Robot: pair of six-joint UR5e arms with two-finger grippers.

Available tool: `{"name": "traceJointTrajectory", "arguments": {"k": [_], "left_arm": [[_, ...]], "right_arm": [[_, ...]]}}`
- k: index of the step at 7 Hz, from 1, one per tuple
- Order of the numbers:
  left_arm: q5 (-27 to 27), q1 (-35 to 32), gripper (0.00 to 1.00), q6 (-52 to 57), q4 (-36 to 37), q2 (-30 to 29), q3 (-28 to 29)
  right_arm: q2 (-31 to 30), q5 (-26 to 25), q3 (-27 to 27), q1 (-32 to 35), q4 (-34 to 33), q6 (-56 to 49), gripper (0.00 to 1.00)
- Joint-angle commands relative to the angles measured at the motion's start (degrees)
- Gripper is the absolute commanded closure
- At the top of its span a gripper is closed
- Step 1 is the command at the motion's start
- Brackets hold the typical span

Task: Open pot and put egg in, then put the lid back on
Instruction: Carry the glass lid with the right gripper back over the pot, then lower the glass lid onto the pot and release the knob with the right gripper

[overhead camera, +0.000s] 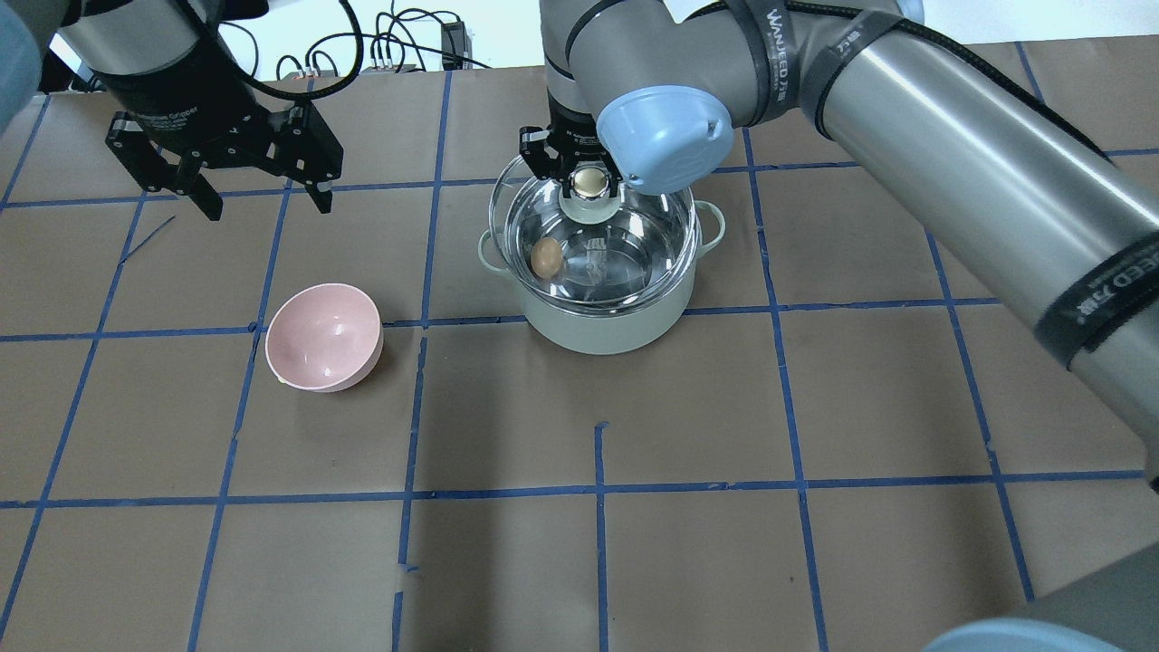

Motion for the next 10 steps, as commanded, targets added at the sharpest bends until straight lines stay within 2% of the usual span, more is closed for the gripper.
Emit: {"name": "traceJointTrajectory", "arguments": {"k": [1, 6, 10], "left_arm": [[-0.55, 0.5, 0.02, 0.47, 0.09, -0.29, 1.0], [-1.61, 0.06, 0.01, 0.21, 0.44, -0.55, 0.57], [-1.69, -0.03, 0.01, 0.12, 0.53, -0.2, -0.14]], "right_arm": [[0.43, -0.07, 0.61, 0.03, -0.89, -0.11, 0.98], [0.25, -1.82, 3.68, 0.12, -3.26, -0.9, 0.98], [0.43, -1.91, 3.87, 0.12, -4.49, -0.9, 0.98]]}}
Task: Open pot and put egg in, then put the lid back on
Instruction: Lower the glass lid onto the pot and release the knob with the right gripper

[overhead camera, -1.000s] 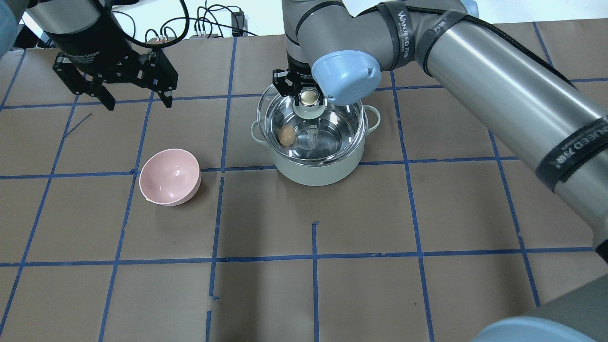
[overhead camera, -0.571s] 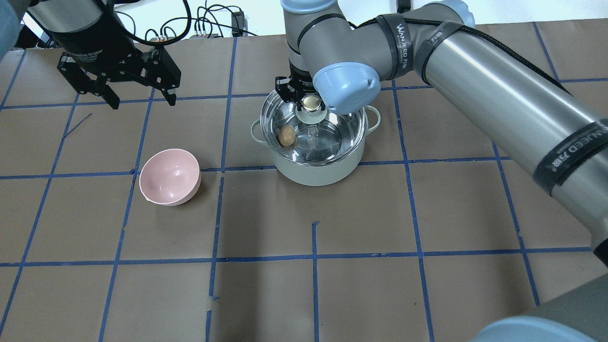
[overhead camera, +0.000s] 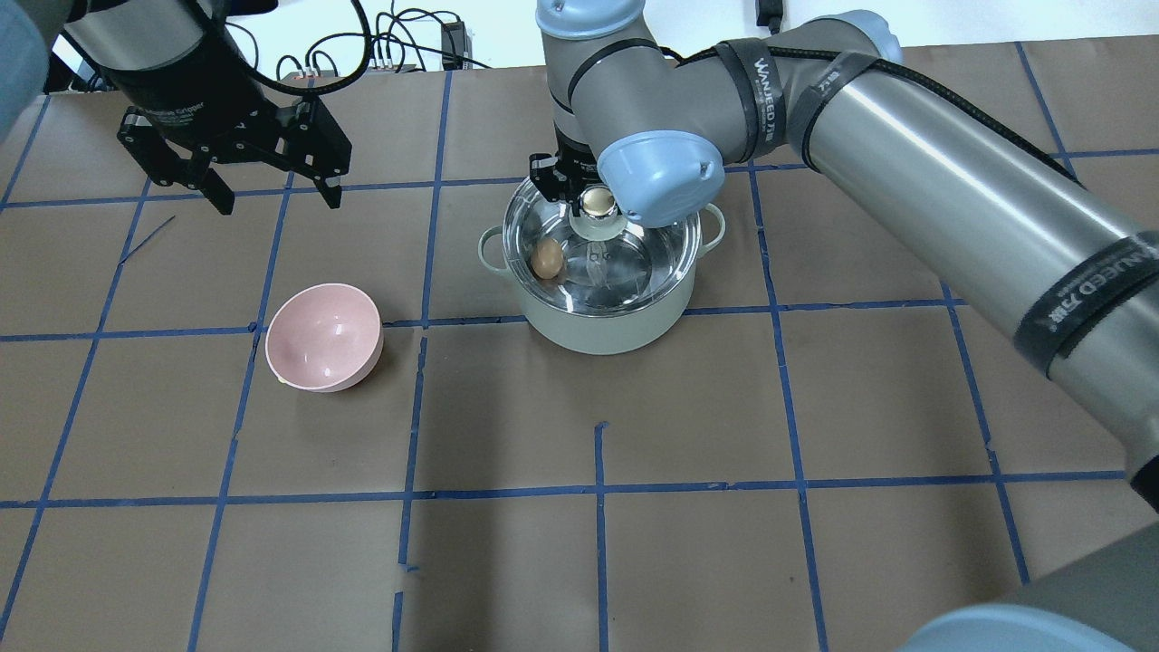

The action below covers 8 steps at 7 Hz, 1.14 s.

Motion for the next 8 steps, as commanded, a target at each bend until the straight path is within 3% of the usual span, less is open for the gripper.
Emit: {"name": "traceJointTrajectory", "arguments": {"k": [1, 8], "left_arm": [[-0.04, 0.15, 0.01, 0.0, 0.03, 0.08, -0.08], [-1.71, -0.2, 0.01, -0.09, 0.82, 0.17, -0.34]], "right_arm": [[0.04, 0.02, 0.12, 0.0, -0.36, 0.02, 0.98], [0.13, 0.02, 0.82, 0.0, -1.67, -0.06, 0.97]]}}
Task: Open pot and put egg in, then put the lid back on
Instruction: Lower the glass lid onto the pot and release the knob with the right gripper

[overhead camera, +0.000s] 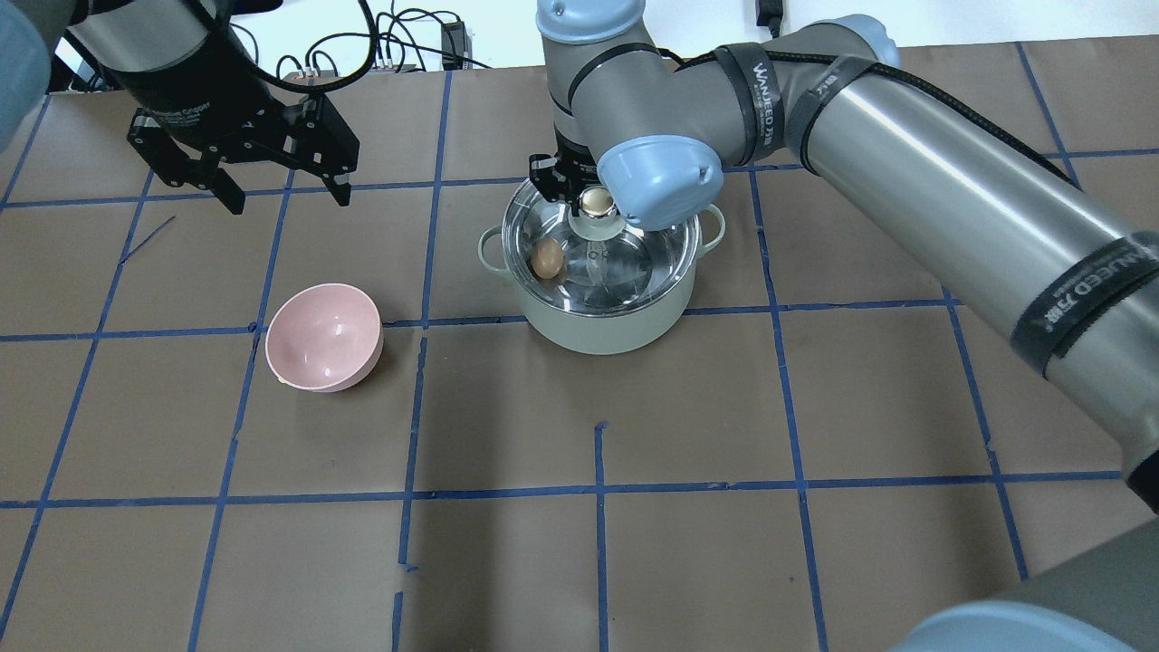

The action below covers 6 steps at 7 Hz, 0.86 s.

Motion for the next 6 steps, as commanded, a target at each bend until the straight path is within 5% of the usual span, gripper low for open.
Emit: {"name": "traceJointTrajectory", "arguments": {"k": [1, 6], "left_arm": [[0.08, -0.11, 0.01, 0.0, 0.03, -0.09, -0.03], [0.08, -0.29, 0.01, 0.0, 0.12, -0.09, -0.12]], "right_arm": [[-0.05, 0.0, 0.57, 0.0, -0.82, 0.0, 0.97], [-0.05, -0.79, 0.48, 0.0, -2.47, -0.88, 0.98]]}}
